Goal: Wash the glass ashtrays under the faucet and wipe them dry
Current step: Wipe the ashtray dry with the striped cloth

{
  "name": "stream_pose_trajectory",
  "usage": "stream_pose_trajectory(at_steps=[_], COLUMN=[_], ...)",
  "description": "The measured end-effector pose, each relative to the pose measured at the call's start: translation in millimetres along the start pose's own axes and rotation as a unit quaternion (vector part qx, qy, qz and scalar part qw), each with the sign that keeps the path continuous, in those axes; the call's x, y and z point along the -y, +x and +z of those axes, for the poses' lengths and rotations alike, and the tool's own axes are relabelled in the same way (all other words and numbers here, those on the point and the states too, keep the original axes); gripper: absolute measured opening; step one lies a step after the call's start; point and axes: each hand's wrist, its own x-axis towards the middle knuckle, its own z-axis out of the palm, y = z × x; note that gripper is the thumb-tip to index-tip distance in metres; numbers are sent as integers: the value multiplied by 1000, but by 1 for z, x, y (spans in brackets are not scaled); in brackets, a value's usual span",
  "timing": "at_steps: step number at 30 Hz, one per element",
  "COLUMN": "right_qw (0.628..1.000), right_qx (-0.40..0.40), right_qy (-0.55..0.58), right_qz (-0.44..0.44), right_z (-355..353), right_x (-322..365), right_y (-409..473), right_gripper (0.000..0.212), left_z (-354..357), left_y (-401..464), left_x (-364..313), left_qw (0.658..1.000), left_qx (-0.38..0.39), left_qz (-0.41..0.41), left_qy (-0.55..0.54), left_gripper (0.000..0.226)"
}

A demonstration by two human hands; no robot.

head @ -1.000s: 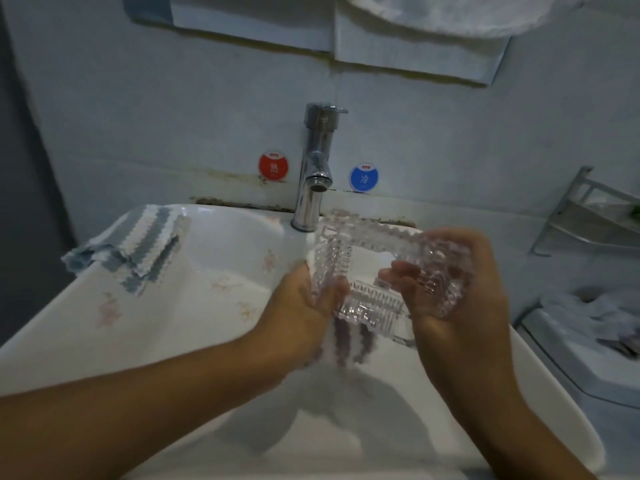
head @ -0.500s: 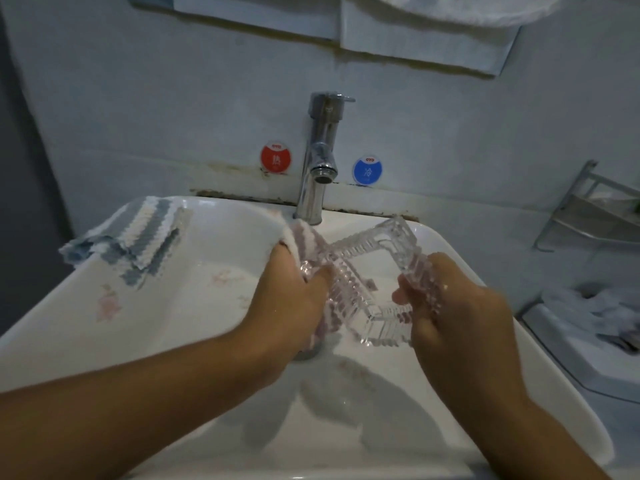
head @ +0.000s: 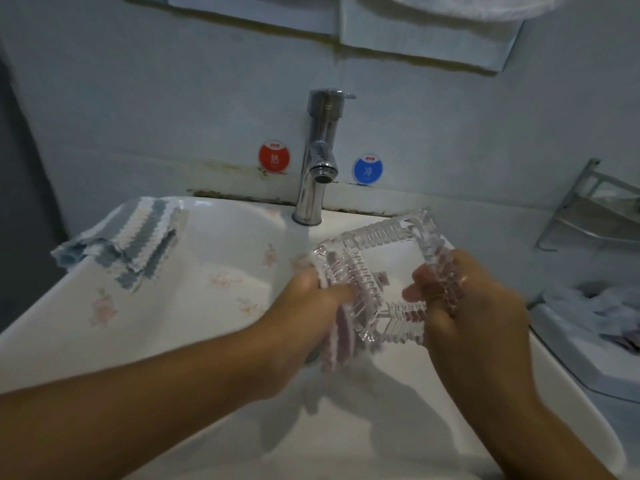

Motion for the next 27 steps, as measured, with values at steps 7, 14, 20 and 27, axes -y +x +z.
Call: stream_pose_trajectory(at_steps=[7,14,20,27], right_qw=[998,999,998,997], right_qx=[47,-15,43,11], right_qy=[23,35,30,82], right_qz=[27,-2,31,-2], right_z=[3,-1,3,1], right_x=[2,6,5,4], right_y=[-1,-1,-2,-1], right_gripper=[26,18,27,19], left_z=[3,7,4,10], left_y=[-7,-12,-4,-4], left_x=[-4,6,6,16], left_qw=[993,994,990,995], left_qx=[-90,16,-112,-27], left_qz=[75,16,81,2], left_qy=[-12,111,26,95], left_gripper=[15,20,13,24])
